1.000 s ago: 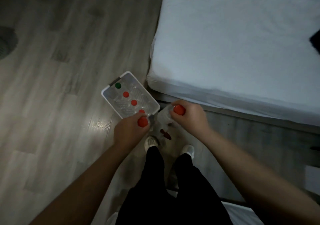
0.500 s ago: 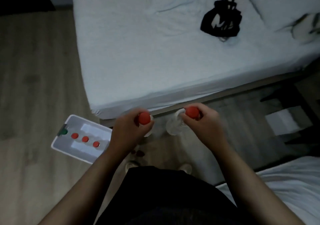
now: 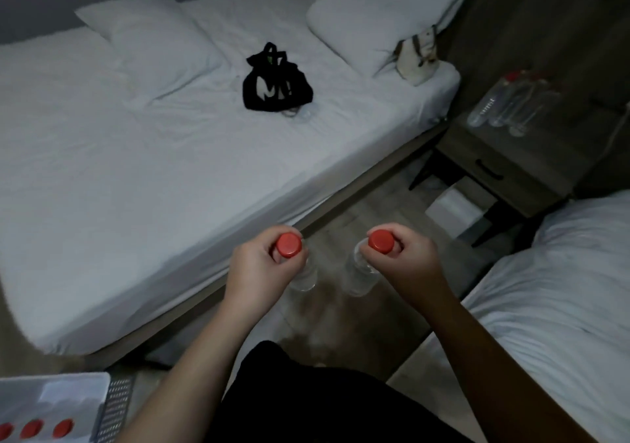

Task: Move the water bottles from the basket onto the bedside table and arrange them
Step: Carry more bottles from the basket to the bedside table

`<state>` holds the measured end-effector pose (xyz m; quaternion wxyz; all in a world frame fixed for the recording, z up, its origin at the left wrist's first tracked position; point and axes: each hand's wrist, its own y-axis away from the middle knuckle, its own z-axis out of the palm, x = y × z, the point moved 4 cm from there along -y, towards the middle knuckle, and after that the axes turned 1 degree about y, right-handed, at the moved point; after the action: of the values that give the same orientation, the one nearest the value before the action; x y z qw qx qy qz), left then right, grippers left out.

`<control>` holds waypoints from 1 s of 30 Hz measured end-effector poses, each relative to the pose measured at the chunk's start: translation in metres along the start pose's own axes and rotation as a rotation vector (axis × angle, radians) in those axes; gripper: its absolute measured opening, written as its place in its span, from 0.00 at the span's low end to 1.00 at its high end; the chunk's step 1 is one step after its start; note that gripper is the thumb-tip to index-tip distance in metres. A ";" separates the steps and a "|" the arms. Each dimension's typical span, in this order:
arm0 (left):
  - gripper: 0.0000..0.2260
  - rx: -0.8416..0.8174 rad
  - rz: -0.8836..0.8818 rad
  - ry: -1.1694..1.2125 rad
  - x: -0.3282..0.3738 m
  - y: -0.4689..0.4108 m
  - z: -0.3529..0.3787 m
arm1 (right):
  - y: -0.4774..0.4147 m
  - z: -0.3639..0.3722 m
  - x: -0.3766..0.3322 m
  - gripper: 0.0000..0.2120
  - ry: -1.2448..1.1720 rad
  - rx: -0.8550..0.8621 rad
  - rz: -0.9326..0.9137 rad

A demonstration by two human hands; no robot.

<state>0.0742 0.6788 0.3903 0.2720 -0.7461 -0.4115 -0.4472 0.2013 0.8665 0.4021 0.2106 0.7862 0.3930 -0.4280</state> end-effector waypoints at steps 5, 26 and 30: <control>0.10 -0.154 0.113 0.001 0.038 -0.037 0.051 | -0.016 -0.042 0.037 0.09 -0.015 0.124 0.110; 0.11 -0.635 0.342 -0.076 0.121 -0.320 0.260 | -0.226 -0.183 0.127 0.09 0.133 0.526 0.319; 0.11 -0.661 0.436 -0.129 0.135 -0.362 0.290 | -0.259 -0.201 0.140 0.10 0.081 0.591 0.402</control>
<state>-0.0718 1.1393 0.3933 0.0796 -0.8899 -0.0937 -0.4393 0.1418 1.2179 0.3958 0.0385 0.8909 0.0980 -0.4417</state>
